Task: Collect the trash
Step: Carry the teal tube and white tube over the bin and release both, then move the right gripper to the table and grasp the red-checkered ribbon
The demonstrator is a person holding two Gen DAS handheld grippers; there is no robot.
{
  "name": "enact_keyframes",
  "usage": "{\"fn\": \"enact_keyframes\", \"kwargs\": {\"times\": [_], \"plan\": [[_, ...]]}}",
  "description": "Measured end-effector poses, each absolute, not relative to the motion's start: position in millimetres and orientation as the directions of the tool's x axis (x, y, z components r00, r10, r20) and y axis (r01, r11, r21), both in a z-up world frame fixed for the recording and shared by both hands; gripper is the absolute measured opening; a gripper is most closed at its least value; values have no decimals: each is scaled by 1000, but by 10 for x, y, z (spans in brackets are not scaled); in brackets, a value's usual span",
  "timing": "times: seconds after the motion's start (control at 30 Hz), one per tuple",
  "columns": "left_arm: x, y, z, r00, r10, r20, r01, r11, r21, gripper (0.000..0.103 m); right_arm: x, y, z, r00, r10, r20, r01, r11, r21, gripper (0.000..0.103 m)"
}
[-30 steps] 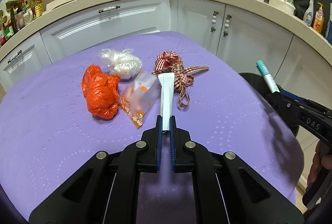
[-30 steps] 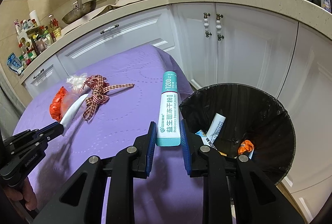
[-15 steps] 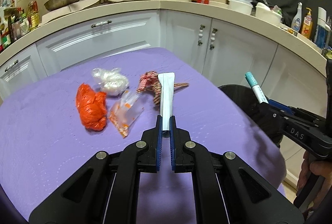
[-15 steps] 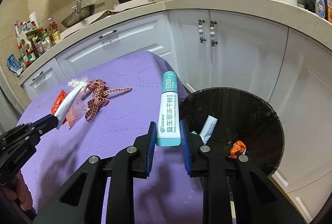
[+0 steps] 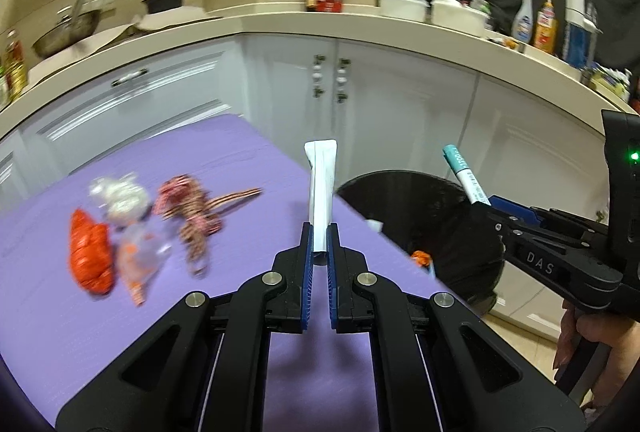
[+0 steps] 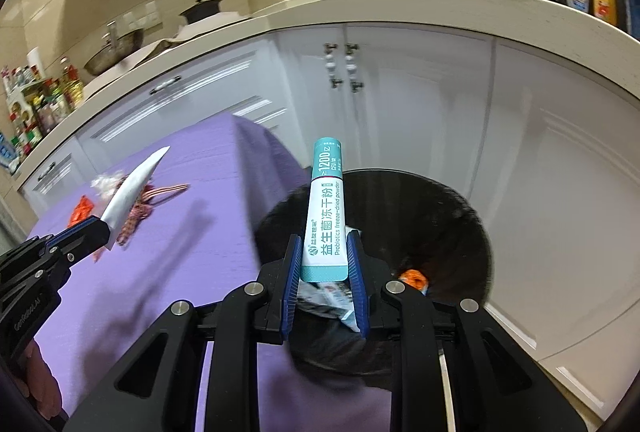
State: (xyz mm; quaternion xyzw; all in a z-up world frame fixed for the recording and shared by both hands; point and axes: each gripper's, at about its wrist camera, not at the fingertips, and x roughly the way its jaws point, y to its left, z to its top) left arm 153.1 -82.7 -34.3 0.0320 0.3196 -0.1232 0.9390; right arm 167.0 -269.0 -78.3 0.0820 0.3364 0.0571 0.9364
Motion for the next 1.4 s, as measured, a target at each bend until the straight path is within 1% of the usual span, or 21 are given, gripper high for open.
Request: {"fn": "enact_keyframes", "kwargs": {"times": [0.23,0.4,0.47,0.5,0.53,0.6,0.7,0.9,0.93,0.97,1.0,1.03,1.2,1.27,1.3,1.4], "plan": [[1733,-1246,-441,742,-256,-620,319,948,-10,6,1719,-3009,-859,774,107,-625,17,982,189,24],[1913,-1471,-538,733,-261,-628,339,941,5,6,1845,-3140,-973,770,102,-630,34,979,200,24],[2015,-1564,-597,718,-265,-643,348,938,2,7,1907,-3166,-1031,769,100,-631,39,979,202,25],[2068,-1605,-632,703,-272,-657,358,934,-3,8,1947,-3184,-1076,767,95,-635,46,978,203,28],[2112,-1638,-667,690,-273,-670,363,932,-6,13,1954,-3187,-1109,764,91,-639,53,978,203,35],[2163,-1655,-722,680,-272,-681,359,933,-14,14,1969,-3206,-1152,762,84,-642,67,976,206,41],[2183,-1629,-774,672,-262,-692,345,938,-20,23,1947,-3202,-1142,765,79,-639,68,977,203,43],[2085,-1445,-703,694,-248,-676,311,950,-30,26,1917,-3176,-1060,775,78,-627,63,978,199,45],[2077,-1416,-680,698,-244,-674,304,952,-30,28,1924,-3170,-1039,778,80,-624,59,978,199,46],[2051,-1362,-658,703,-239,-670,294,955,-32,31,1910,-3145,-1004,782,81,-617,55,979,197,46],[2022,-1299,-633,709,-232,-666,281,959,-34,41,1902,-3130,-986,786,82,-613,51,979,197,49],[1997,-1240,-609,715,-225,-662,268,963,-37,45,1891,-3099,-961,789,84,-609,46,980,195,51],[1901,-907,-509,735,-179,-654,207,978,-35,46,1882,-2891,-858,794,125,-595,-1,979,204,53],[1836,-709,-467,746,-152,-648,167,985,-39,49,1894,-2781,-826,792,153,-591,-30,977,213,54],[1804,-602,-444,752,-134,-646,144,989,-38,52,1903,-2694,-806,791,168,-588,-48,976,214,54],[1708,-295,-393,767,-82,-636,81,996,-30,53,1918,-2437,-755,786,205,-583,-101,973,207,56]]}}
